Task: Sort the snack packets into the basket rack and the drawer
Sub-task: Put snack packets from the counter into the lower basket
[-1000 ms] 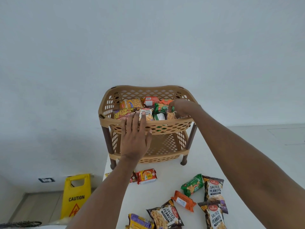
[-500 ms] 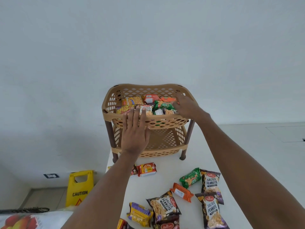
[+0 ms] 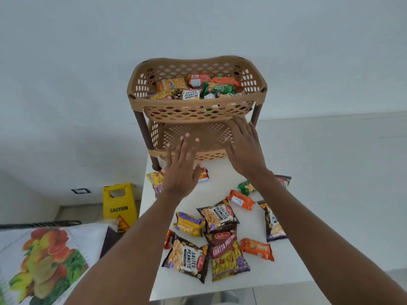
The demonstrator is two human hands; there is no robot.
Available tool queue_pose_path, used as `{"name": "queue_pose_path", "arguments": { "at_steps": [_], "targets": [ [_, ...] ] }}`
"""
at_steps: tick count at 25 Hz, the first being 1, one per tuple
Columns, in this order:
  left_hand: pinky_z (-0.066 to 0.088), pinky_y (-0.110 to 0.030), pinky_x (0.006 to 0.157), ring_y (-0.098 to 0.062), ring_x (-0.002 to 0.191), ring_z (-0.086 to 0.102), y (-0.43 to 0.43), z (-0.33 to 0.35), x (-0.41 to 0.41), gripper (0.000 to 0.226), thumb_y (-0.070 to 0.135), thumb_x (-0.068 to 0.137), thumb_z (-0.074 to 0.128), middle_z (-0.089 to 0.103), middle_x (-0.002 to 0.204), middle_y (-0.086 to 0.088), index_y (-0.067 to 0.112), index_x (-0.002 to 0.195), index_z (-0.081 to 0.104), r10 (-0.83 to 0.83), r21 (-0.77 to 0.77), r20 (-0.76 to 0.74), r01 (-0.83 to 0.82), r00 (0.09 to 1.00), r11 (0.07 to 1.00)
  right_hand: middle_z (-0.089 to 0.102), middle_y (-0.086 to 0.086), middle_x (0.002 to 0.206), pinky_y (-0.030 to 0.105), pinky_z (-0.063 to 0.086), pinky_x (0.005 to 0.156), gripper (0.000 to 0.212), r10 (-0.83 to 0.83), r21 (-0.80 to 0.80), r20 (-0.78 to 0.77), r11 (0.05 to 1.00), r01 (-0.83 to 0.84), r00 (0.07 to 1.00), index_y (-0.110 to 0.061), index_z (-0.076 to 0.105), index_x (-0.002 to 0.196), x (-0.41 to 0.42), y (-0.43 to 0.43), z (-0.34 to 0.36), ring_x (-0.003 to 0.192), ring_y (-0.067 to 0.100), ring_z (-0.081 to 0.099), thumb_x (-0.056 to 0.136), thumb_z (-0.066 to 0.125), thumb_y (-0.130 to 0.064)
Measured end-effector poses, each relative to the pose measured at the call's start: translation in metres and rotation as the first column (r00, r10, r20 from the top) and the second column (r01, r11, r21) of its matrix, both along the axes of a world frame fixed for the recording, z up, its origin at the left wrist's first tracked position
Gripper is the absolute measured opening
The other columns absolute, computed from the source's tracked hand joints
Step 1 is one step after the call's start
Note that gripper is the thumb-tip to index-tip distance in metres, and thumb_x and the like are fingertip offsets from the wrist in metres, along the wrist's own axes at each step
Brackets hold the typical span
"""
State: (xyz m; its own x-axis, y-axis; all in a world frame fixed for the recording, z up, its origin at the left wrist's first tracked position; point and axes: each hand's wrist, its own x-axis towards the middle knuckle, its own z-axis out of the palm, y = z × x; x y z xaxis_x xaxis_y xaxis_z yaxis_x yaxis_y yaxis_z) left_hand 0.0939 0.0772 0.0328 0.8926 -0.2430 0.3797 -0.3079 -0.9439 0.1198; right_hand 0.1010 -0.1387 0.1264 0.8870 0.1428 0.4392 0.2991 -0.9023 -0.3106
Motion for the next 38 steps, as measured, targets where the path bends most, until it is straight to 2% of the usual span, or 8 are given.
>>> {"name": "queue_pose_path", "arguments": {
  "at_steps": [5,12,19,23,26,31,36,38],
  "targets": [
    [0.042,-0.047,0.116,-0.027,0.145,0.047,0.01,-0.033,-0.031,0.066,0.06,0.106,0.04,0.041,0.163,-0.002,0.025,0.162,0.034,-0.287,-0.074,-0.479,0.288,0.83,0.955,0.056,0.002,0.142,0.041,0.044,0.11,0.038,0.15,0.024,-0.469,0.987,-0.158,0.871,-0.018,0.058,0.139,-0.068,0.004,-0.055,0.133,0.023,0.051,0.102,0.057,-0.028],
    [0.052,-0.044,0.103,-0.024,0.117,0.065,-0.02,-0.041,-0.032,0.066,0.064,0.102,0.053,0.064,0.14,-0.002,0.023,0.153,0.049,-0.228,-0.165,-0.815,0.163,0.533,0.973,0.063,0.007,0.121,0.036,0.05,0.085,0.046,-0.134,-0.255,-0.782,0.96,-0.116,0.608,-0.017,0.051,0.129,-0.142,-0.003,-0.098,0.113,0.027,0.06,0.095,0.061,-0.047],
    [0.055,-0.045,0.095,-0.031,0.119,0.062,-0.043,-0.052,-0.03,0.063,0.048,0.09,0.08,0.06,0.137,-0.01,0.012,0.138,0.059,-0.227,-0.214,-0.854,0.081,0.468,0.973,0.065,0.008,0.112,0.039,0.056,0.077,0.067,-0.163,-0.133,-0.87,0.986,0.098,0.466,-0.012,0.038,0.13,-0.155,-0.001,-0.119,0.099,0.03,0.069,0.083,0.078,-0.039],
    [0.044,-0.032,0.069,-0.024,0.085,0.06,-0.042,-0.049,-0.02,0.044,0.034,0.085,0.088,0.067,0.095,-0.006,0.003,0.114,0.075,-0.265,-0.295,-0.869,-0.009,0.417,0.955,0.064,0.011,0.107,0.043,0.058,0.075,0.068,-0.071,0.072,-0.881,0.957,0.282,0.468,-0.012,0.039,0.121,-0.152,-0.001,-0.125,0.093,0.031,0.068,0.074,0.086,-0.027],
    [0.054,-0.034,0.067,-0.023,0.089,0.066,-0.034,-0.034,-0.008,0.041,0.025,0.085,0.089,0.07,0.11,-0.011,0.006,0.117,0.071,-0.342,-0.404,-0.885,-0.155,0.317,0.902,0.065,0.012,0.108,0.036,0.055,0.066,0.068,0.021,0.229,-0.9,0.873,0.432,0.435,-0.009,0.045,0.123,-0.148,-0.005,-0.127,0.089,0.027,0.068,0.071,0.088,-0.017],
    [0.063,-0.034,0.075,-0.025,0.115,0.068,-0.005,-0.017,0.014,0.053,0.027,0.082,0.091,0.069,0.126,-0.005,0.012,0.126,0.066,-0.414,-0.512,-0.858,-0.435,0.306,0.741,0.065,0.009,0.073,0.029,0.041,0.059,0.03,0.143,0.337,-0.875,0.866,0.368,0.463,0.006,0.072,0.086,-0.128,-0.013,-0.119,0.061,0.018,0.056,0.068,0.088,-0.012],
    [0.062,-0.027,0.072,-0.019,0.1,0.077,0.041,-0.015,0.027,0.038,0.025,0.08,0.089,0.082,0.111,-0.007,0.013,0.114,0.078,-0.51,-0.633,-0.766,-0.601,0.392,0.488,0.08,-0.001,0.102,0.03,0.053,0.078,0.037,0.401,0.566,-0.797,0.756,0.327,0.451,-0.015,0.072,0.115,-0.088,-0.031,-0.08,0.095,0.018,0.076,0.081,0.084,-0.011],
    [0.061,-0.023,0.07,-0.013,0.094,0.079,0.058,-0.016,0.031,0.042,0.03,0.073,0.091,0.083,0.109,-0.003,0.017,0.111,0.078,-0.495,-0.68,-0.724,-0.618,0.48,0.394,0.08,0.002,0.108,0.033,0.06,0.081,0.038,0.488,0.674,-0.728,0.636,0.374,0.481,-0.017,0.069,0.122,-0.06,-0.032,-0.064,0.099,0.019,0.078,0.086,0.082,-0.013]
  ]
}}
